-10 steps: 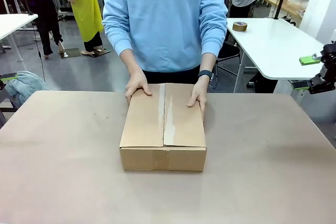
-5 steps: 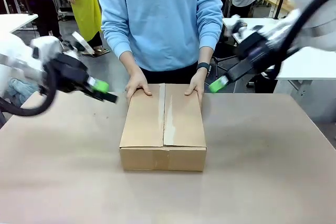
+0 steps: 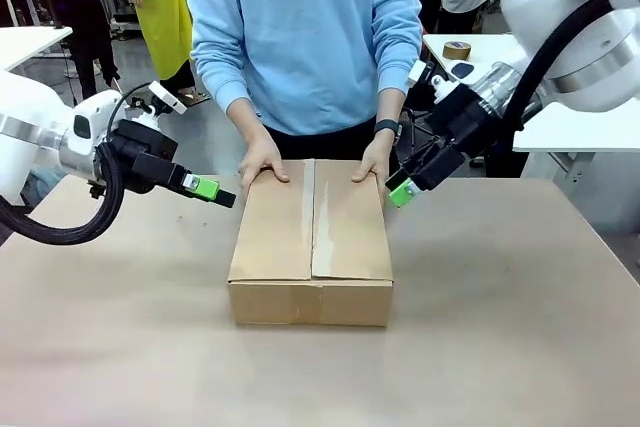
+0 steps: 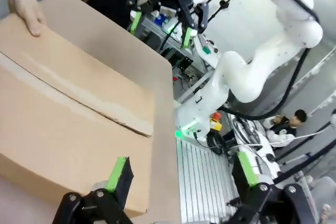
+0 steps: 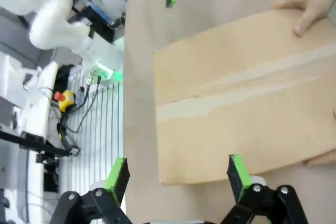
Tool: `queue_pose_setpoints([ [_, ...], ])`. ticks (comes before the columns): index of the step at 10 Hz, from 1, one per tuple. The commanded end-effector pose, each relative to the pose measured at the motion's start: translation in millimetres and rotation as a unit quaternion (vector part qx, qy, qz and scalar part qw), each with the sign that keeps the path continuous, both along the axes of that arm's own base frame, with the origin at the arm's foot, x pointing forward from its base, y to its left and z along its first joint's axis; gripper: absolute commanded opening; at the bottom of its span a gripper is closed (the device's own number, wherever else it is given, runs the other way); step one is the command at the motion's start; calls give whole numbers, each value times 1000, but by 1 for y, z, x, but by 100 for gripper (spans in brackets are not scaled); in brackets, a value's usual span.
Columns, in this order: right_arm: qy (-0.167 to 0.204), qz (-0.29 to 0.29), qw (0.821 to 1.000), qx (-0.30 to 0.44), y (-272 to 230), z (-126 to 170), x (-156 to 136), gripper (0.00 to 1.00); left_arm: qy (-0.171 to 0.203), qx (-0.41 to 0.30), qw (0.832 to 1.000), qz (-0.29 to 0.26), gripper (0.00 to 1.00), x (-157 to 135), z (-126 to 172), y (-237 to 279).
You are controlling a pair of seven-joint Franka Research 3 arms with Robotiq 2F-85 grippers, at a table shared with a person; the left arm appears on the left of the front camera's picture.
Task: Pack the gift set into the box.
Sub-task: Press and hold the closed box until the human finishes sealing it.
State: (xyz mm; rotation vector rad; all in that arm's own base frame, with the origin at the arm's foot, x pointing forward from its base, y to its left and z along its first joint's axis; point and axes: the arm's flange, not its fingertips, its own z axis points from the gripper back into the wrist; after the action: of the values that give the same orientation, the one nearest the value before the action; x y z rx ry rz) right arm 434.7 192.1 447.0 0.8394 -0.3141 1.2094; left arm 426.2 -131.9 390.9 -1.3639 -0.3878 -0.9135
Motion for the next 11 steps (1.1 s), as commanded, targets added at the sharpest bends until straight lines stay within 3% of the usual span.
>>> queue_pose_setpoints([
  [1,-157,88,983,41,44,-17,21,100,-150,-22,988,6,100,15,-16,-15],
  [2,-240,139,952,129,57,-35,26,100,-310,-84,947,-9,100,29,-24,-29],
  [3,-283,126,939,150,63,-52,29,100,-385,-129,914,-18,100,34,-27,-34],
  [5,-300,80,924,225,66,-73,31,100,-504,-142,852,14,100,40,-41,-44],
  [6,-282,59,927,240,59,-84,32,100,-513,-126,849,-10,100,40,-52,-49],
  [9,-248,1,942,226,26,-108,35,100,-457,-108,883,-18,100,49,-81,-46],
  [11,-209,7,961,181,26,-127,40,100,-422,-89,902,-6,100,53,-93,-47],
])
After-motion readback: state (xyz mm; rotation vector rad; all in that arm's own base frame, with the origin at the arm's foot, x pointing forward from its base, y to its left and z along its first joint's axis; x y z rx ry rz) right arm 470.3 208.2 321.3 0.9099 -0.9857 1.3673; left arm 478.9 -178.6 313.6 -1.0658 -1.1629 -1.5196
